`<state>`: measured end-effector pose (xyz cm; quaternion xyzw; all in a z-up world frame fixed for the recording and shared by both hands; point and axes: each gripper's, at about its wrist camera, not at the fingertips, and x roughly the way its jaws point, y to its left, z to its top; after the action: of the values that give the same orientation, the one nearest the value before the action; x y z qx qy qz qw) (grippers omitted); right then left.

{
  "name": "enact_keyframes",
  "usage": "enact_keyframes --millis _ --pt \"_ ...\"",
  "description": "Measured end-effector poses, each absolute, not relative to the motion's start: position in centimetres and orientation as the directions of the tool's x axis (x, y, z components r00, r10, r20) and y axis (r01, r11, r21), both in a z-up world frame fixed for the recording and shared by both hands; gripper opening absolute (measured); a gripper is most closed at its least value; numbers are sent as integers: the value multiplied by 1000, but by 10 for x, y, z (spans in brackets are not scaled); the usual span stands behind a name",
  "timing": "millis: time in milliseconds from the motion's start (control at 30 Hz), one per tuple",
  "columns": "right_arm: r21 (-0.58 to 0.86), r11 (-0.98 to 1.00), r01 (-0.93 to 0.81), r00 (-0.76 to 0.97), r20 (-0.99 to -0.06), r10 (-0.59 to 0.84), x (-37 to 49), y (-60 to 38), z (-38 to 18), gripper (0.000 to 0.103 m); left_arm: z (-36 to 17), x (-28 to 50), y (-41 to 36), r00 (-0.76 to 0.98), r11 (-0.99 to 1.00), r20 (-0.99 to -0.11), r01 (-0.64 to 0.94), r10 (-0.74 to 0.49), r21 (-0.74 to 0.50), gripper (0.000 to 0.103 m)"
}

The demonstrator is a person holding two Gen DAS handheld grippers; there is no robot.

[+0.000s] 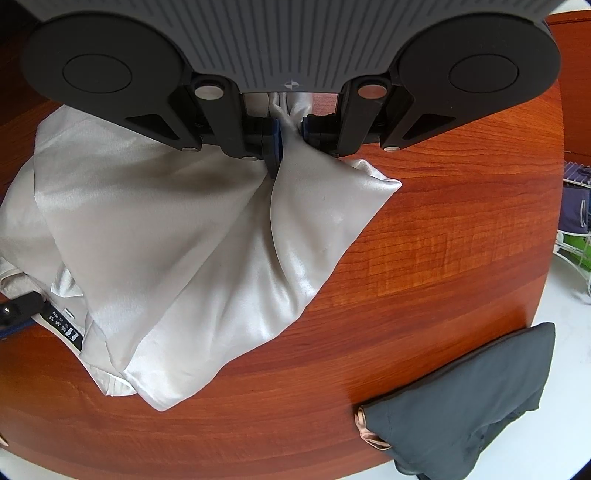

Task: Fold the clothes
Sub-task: 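Close the right gripper on the shirt beside the left gripper, then carry the held shirt with both grippers over to the dark grey cushion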

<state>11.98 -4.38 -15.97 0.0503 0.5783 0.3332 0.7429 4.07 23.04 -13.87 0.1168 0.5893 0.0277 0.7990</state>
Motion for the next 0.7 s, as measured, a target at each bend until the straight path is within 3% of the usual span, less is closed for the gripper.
enact_keyframes --millis 100,233,467,700 --pt "467 775 -426 112 -823 557 127 -37 -161 26 -138 40 231 307 972 -935 90 179 216 14" --pt "456 782 -425 118 -829 547 134 -26 -163 5 -137 40 234 314 974 -935 91 168 206 12" --pt "463 787 -409 157 -813 560 118 -25 -145 3 -118 31 235 384 974 -909 83 163 210 9" --pt "535 750 -389 215 -739 639 92 -12 -103 3 -94 27 245 431 977 -892 91 135 192 8"
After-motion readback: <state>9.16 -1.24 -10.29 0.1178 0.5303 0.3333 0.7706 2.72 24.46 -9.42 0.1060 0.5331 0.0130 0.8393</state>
